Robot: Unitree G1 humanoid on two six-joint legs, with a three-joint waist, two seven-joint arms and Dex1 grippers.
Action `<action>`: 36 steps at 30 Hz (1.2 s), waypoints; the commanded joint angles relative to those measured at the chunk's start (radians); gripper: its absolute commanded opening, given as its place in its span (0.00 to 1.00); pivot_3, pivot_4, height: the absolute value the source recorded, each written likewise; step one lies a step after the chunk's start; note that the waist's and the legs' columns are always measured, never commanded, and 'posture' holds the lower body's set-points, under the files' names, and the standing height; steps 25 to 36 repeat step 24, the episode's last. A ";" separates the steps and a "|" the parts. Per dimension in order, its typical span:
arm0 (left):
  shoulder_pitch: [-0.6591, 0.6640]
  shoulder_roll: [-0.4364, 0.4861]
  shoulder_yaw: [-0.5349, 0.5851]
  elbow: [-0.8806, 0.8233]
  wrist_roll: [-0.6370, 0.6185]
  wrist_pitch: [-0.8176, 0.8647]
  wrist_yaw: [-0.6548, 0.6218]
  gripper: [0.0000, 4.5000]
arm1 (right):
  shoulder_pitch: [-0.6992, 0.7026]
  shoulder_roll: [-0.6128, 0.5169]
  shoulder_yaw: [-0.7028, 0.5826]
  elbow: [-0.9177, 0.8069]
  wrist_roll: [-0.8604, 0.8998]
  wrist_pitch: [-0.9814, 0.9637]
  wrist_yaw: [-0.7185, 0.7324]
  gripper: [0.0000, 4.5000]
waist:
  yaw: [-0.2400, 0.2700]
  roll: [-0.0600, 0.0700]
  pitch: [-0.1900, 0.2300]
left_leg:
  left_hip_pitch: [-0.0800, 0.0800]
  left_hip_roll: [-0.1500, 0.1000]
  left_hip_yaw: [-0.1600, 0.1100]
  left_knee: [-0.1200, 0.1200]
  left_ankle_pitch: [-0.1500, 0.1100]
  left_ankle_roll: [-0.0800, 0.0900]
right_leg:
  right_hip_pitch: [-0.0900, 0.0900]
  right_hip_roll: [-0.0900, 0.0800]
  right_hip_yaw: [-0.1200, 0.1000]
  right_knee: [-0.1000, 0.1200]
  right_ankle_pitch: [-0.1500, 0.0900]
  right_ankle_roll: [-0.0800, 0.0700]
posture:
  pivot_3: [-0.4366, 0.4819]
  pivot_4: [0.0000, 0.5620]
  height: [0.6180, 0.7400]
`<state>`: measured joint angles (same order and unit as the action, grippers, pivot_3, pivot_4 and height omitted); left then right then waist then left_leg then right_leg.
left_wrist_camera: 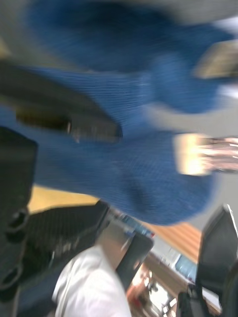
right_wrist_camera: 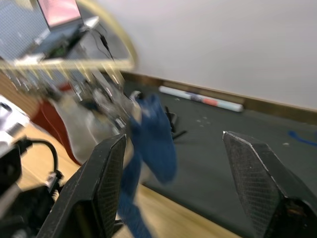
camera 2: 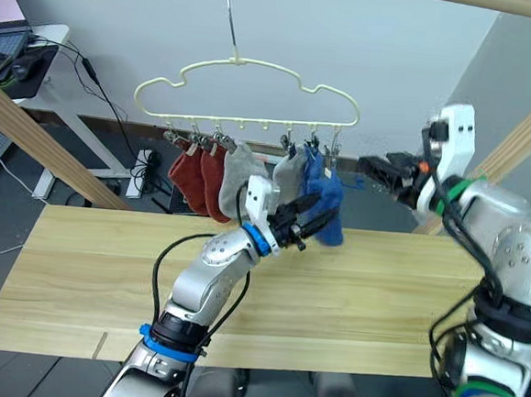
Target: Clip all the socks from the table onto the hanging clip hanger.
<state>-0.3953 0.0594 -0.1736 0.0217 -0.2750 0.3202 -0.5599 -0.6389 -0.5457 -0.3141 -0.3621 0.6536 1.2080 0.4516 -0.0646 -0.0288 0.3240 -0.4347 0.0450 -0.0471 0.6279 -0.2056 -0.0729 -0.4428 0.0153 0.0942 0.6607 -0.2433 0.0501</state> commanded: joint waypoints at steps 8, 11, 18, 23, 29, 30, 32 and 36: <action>0.406 0.365 0.238 -0.121 0.092 -0.062 0.040 0.89 | 0.514 -0.066 0.160 -0.024 -0.270 -0.622 0.157 0.72 | -0.007 0.000 0.000 | 0.002 0.000 0.001 0.000 0.000 0.000 | 0.000 -0.001 0.001 0.002 0.000 0.000 | 0.50 0.51 1.00; 0.478 0.446 0.343 -0.108 0.106 -0.093 0.067 0.89 | 0.611 -0.070 0.173 0.055 -0.344 -0.763 0.167 0.72 | 0.004 0.000 0.000 | 0.002 0.000 0.002 0.001 0.000 0.000 | 0.000 -0.001 0.002 0.002 0.000 0.000 | 0.53 0.49 1.00; 0.587 0.534 0.529 -0.081 0.092 -0.137 0.081 0.89 | 0.702 -0.050 0.143 0.218 -0.416 -0.937 0.150 0.72 | 0.030 -0.004 -0.007 | 0.002 0.000 0.004 0.001 0.000 0.000 | 0.000 -0.002 0.003 0.001 0.000 -0.001 | 0.60 0.42 1.00; 0.593 0.527 0.555 -0.083 0.044 -0.160 0.035 0.89 | 0.682 -0.047 0.157 0.262 -0.424 -0.971 0.156 0.72 | 0.040 -0.004 -0.026 | 0.002 0.000 0.004 0.000 0.000 -0.001 | 0.000 -0.002 0.002 0.000 0.000 -0.001 | 0.62 0.38 1.00; 0.593 0.525 0.554 -0.086 0.033 -0.158 0.024 0.89 | 0.675 -0.047 0.160 0.270 -0.425 -0.975 0.159 0.72 | 0.040 -0.004 -0.026 | 0.002 0.000 0.004 0.000 0.000 -0.001 | 0.000 -0.002 0.002 0.001 0.000 -0.001 | 0.61 0.37 1.00; 0.593 0.525 0.554 -0.086 0.033 -0.158 0.024 0.89 | 0.675 -0.047 0.160 0.270 -0.425 -0.975 0.159 0.72 | 0.040 -0.004 -0.026 | 0.002 0.000 0.004 0.000 0.000 -0.001 | 0.000 -0.002 0.002 0.001 0.000 -0.001 | 0.61 0.37 1.00; 0.593 0.525 0.554 -0.086 0.033 -0.158 0.024 0.89 | 0.675 -0.047 0.160 0.270 -0.425 -0.975 0.159 0.72 | 0.040 -0.004 -0.026 | 0.002 0.000 0.004 0.000 0.000 -0.001 | 0.000 -0.002 0.002 0.001 0.000 -0.001 | 0.61 0.37 1.00; 0.593 0.525 0.554 -0.086 0.033 -0.158 0.024 0.89 | 0.675 -0.047 0.160 0.270 -0.425 -0.975 0.159 0.72 | 0.040 -0.004 -0.026 | 0.002 0.000 0.004 0.000 0.000 -0.001 | 0.000 -0.002 0.002 0.001 0.000 -0.001 | 0.61 0.37 1.00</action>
